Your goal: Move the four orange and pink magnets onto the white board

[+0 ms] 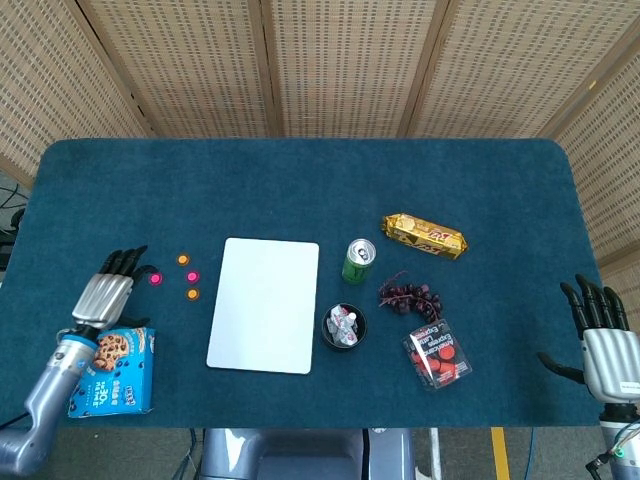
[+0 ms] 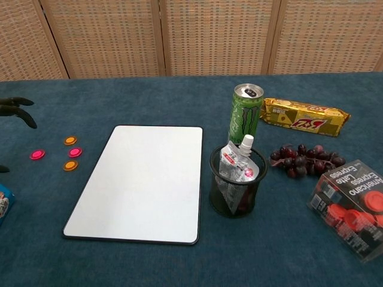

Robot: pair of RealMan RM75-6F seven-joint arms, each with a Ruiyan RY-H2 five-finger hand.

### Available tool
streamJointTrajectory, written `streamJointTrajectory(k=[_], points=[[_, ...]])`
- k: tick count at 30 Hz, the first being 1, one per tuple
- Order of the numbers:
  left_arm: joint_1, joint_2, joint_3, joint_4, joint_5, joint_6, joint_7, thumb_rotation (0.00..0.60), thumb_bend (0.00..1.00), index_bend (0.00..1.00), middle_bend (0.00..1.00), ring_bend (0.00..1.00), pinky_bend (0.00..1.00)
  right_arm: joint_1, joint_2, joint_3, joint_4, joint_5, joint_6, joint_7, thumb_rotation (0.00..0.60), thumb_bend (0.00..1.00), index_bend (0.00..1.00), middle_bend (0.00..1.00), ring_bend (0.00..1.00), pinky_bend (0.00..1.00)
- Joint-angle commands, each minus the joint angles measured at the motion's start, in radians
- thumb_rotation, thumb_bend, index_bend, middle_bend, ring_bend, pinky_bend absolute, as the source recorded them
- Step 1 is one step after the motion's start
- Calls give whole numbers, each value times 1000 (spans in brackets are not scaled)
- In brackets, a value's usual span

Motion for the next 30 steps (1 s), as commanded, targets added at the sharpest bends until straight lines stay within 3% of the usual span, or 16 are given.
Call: streamJointTrajectory(k=[1,6,13,30], points=[[-46,-41,-30,20,-50,-48,48,600,141,330,0,0,0,1,3,-1,-2,5,-7,1,600,53,0,0,0,0],[-128,-114,-75,58,-154,-123,148,600,168,377,0,0,0,3,10,0,-13,17,-21,6,600,53,0,0,0,0],[-170,-171,-73,95,-257,-150,254,600,214,401,0,0,0,2,15,1,-21,26,-28,11,600,53,0,0,0,0],[-185,-215,-37,168,-294,-152,259,600,237,451,0,0,0,1,14,0,-17,21,-21,13,600,53,0,0,0,0]])
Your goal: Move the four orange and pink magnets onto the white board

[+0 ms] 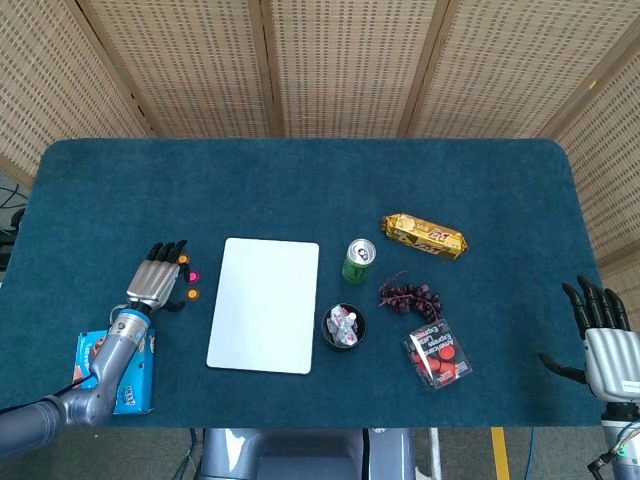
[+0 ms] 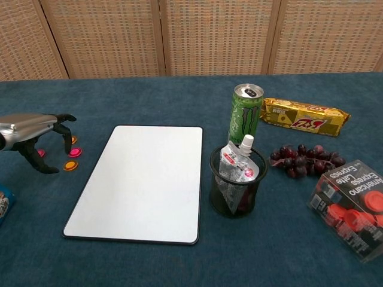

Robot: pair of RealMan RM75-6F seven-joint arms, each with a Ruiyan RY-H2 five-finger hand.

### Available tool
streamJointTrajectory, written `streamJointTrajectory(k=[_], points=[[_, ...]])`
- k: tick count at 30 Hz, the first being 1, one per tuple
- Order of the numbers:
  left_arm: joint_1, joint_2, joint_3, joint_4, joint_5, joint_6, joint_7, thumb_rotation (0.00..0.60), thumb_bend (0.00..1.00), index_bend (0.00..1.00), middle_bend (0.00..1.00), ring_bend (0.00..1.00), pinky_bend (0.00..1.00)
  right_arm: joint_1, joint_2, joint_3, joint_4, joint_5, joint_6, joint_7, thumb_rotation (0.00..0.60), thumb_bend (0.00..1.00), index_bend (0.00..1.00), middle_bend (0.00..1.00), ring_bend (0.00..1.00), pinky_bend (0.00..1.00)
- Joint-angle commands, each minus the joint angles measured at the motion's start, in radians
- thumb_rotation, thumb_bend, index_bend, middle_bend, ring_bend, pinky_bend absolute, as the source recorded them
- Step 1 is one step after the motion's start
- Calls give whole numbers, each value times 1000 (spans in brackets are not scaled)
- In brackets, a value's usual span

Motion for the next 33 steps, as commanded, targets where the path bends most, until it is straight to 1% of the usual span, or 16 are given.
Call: streamJointTrajectory(k=[1,9,21,27,33], points=[[-5,-5,3,7,-2,-6,-3,600,238,452,0,0,0,0,0,0,0,0,0,0,600,53,0,0,0,0],[-29,-18,4,4,-27,-15,32,600,268,453,0,0,0,-1,-1,1,1,1,2,0,600,53,0,0,0,0],[-61,-32,9,0,-121,-22,115,600,292,453,0,0,0,-1,0,1,0,3,1,0,600,53,0,0,0,0],[-71,-31,13,-12,-147,-14,137,600,310,524,0,0,0,-1,0,2,-1,5,-1,1,600,53,0,0,0,0],[-73,-4,9,-54,-149,9,137,600,319,533,0,0,0,-1,1,1,-3,5,-2,3,600,53,0,0,0,0]])
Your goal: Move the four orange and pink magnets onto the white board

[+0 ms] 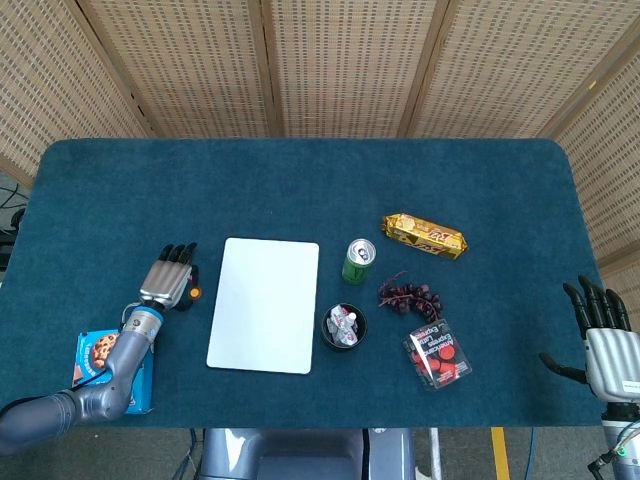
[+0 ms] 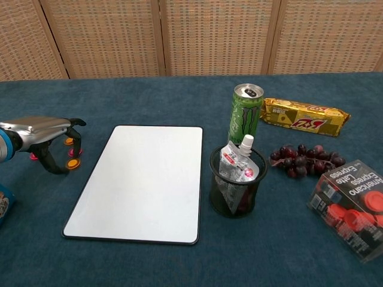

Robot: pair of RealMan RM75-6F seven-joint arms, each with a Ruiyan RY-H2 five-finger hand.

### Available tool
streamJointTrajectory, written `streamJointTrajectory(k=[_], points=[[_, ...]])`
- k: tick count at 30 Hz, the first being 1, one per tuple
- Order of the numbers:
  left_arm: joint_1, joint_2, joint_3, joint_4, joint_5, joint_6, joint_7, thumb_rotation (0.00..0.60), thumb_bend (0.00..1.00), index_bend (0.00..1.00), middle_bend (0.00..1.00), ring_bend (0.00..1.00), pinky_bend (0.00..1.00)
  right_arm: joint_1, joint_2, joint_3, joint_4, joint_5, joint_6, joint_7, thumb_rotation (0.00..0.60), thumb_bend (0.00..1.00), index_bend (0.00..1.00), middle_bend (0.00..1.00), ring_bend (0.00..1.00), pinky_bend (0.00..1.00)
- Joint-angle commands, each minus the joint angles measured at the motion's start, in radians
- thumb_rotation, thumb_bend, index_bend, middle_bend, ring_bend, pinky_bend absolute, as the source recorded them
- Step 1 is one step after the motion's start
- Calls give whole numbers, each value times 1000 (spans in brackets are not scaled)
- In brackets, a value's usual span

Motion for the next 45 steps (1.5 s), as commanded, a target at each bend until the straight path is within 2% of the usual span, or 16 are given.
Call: streamJointTrajectory(k=[1,9,12,16,25,34,36,37,40,42,45], points=[[-1,19,-3,-27,0,13,-1,600,319,533,0,0,0,0,0,0,0,0,0,1,600,53,0,0,0,0],[-2,67,1,-171,60,43,-23,600,320,534,0,0,0,0,2,-1,-3,0,-2,4,600,53,0,0,0,0],[-13,55,20,-241,84,44,-2,600,318,534,0,0,0,-1,3,-1,-4,1,-2,6,600,53,0,0,0,0],[-33,19,44,-283,62,55,63,600,313,534,0,0,0,-2,5,-1,-3,3,-3,9,600,53,0,0,0,0],[-71,-60,34,-260,-22,109,162,600,309,534,0,0,0,-3,7,-1,-3,5,-3,15,600,53,0,0,0,0],[-100,-124,-18,-168,-95,164,201,600,302,533,0,0,0,-3,7,0,-5,6,-5,16,600,53,0,0,0,0],[-108,-130,-23,-156,-117,157,214,600,287,478,0,0,0,-3,8,0,-5,6,-5,16,600,53,0,0,0,0],[-112,-133,-26,-151,-128,153,216,600,273,401,0,0,0,-3,7,0,-6,7,-5,16,600,53,0,0,0,0],[-117,-138,-34,-146,-142,143,205,600,230,57,0,0,0,-3,8,0,-6,8,-6,16,600,53,0,0,0,0],[-117,-132,-37,-148,-139,138,191,600,216,1,0,0,0,-3,8,0,-6,9,-7,16,600,53,0,0,0,0],[-111,-103,-41,-159,-125,141,166,600,214,0,0,0,0,-3,9,0,-6,9,-8,19,600,53,0,0,0,0]])
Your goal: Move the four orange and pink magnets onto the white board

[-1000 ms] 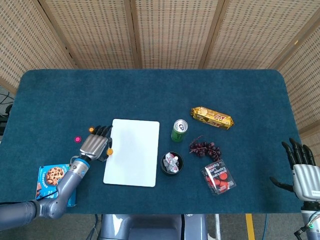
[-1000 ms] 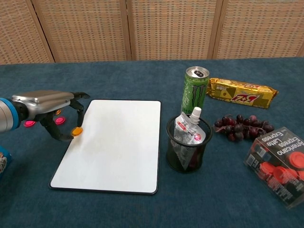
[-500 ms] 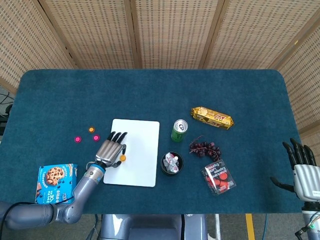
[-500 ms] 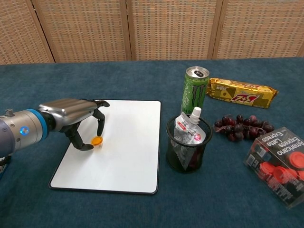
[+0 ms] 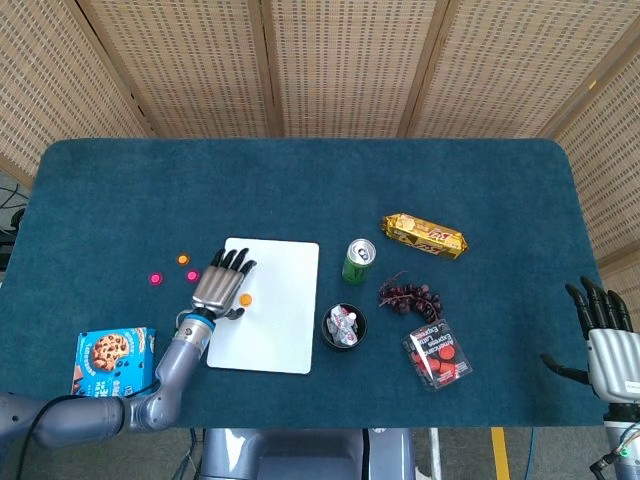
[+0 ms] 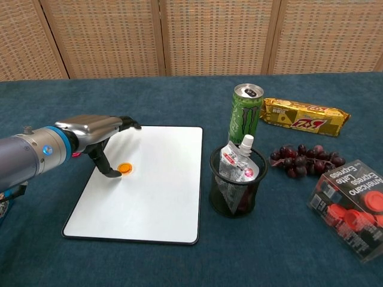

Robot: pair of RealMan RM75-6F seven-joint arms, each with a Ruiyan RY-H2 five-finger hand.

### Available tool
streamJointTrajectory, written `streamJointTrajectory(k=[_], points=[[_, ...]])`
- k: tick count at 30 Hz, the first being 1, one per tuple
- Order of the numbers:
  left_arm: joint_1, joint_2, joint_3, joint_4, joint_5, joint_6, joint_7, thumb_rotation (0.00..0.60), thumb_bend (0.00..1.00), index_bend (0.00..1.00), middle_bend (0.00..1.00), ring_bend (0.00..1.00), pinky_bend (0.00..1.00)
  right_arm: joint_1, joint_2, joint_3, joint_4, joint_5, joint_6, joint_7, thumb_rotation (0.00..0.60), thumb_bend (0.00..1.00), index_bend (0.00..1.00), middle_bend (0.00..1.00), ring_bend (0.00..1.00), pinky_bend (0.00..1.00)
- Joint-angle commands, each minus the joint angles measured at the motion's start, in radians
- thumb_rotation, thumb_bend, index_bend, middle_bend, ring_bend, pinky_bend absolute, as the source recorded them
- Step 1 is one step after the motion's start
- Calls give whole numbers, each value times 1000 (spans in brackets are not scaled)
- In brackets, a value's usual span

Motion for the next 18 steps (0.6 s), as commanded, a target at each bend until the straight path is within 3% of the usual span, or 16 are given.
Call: streamJointTrajectory(k=[1,3,10,18], points=[[6,30,-4,-9,12,0,-24,600,220,0,0,0,0,0,0,0,0,0,0,1,600,53,0,0,0,0],[11,49,-3,-1,18,6,-32,600,235,32,0,0,0,0,1,0,0,0,-1,2,600,53,0,0,0,0],[33,97,-10,97,-8,-35,-95,600,262,316,0,0,0,1,2,-1,-2,0,-4,1,600,53,0,0,0,0],[46,99,-5,210,-3,-107,-172,600,272,385,0,0,0,2,0,0,-6,3,-6,-9,600,53,0,0,0,0]])
